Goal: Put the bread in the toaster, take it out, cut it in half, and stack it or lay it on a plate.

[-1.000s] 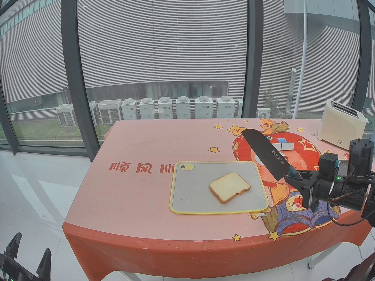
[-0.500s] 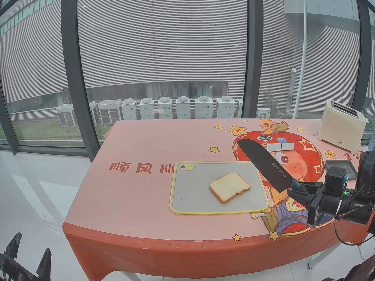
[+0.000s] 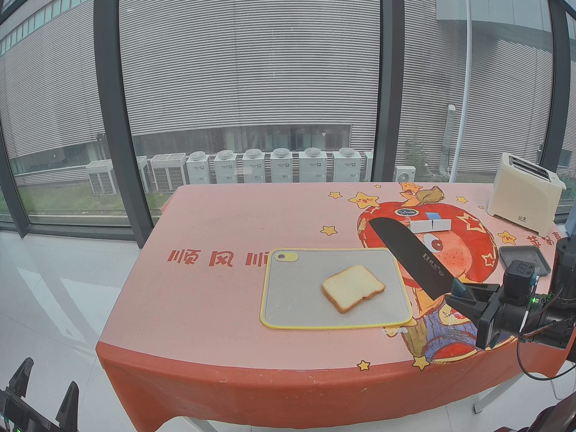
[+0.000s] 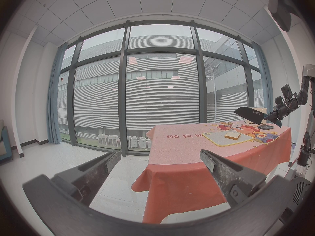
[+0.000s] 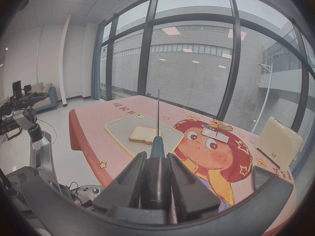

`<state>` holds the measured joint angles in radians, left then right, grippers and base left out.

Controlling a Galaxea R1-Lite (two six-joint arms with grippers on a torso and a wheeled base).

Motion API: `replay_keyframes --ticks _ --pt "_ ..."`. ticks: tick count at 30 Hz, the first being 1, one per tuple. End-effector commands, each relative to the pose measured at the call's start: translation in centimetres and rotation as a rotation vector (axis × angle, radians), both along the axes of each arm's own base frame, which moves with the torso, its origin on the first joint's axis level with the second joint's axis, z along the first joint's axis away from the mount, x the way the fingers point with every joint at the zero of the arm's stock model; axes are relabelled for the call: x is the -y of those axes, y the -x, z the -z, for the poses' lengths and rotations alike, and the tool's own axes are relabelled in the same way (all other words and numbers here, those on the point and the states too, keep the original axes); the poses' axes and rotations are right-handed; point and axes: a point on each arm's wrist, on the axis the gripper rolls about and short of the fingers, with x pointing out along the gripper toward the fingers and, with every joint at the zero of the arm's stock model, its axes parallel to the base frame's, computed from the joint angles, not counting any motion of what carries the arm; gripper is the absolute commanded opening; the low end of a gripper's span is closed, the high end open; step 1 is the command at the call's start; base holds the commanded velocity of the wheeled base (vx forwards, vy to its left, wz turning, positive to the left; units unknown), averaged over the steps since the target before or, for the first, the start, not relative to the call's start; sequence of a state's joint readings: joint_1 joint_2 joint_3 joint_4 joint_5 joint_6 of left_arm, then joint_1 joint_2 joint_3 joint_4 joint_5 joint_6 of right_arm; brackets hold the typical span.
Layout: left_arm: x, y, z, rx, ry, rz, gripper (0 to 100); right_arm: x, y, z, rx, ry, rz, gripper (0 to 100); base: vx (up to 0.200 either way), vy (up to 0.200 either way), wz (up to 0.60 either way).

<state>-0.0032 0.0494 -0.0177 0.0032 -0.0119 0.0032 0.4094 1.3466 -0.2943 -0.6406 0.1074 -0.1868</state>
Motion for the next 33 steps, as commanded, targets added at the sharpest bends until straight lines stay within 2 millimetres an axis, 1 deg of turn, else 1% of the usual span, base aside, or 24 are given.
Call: replay_keyframes --ticks 1,14,17,21,23,27,33 --pt "0.0 -0.1 0.5 -0.017 0.000 0.000 100 0.0 -0.3 -0.6 0.017 -0.015 0.009 0 0.000 0.000 0.00" --pt "0.0 -0.1 0.5 -0.017 0.000 0.000 100 -0.1 -0.7 -0.6 0.022 -0.001 0.014 0 0.000 0.000 0.00" --pt "0.0 -0.1 0.5 -0.017 0.000 0.000 100 -0.6 -1.9 -1.0 0.025 -0.016 0.008 0 0.000 0.000 0.00" --pt "0.0 -0.1 0.5 -0.017 0.000 0.000 100 -1.3 -3.3 -2.3 0.058 -0.044 0.013 0 0.000 0.000 0.00" --pt "0.0 -0.1 0.5 -0.019 0.000 0.000 100 -1.6 -3.9 -2.4 0.060 -0.044 0.011 0 0.000 0.000 0.00" --pt "0.0 -0.1 0.5 -0.019 0.000 0.000 100 -1.8 -4.4 -1.7 0.030 -0.025 0.011 0 0.000 0.000 0.00" --pt "0.0 -0.1 0.5 -0.019 0.000 0.000 100 -1.9 -4.7 -2.3 0.031 -0.026 0.014 0 0.000 0.000 0.00"
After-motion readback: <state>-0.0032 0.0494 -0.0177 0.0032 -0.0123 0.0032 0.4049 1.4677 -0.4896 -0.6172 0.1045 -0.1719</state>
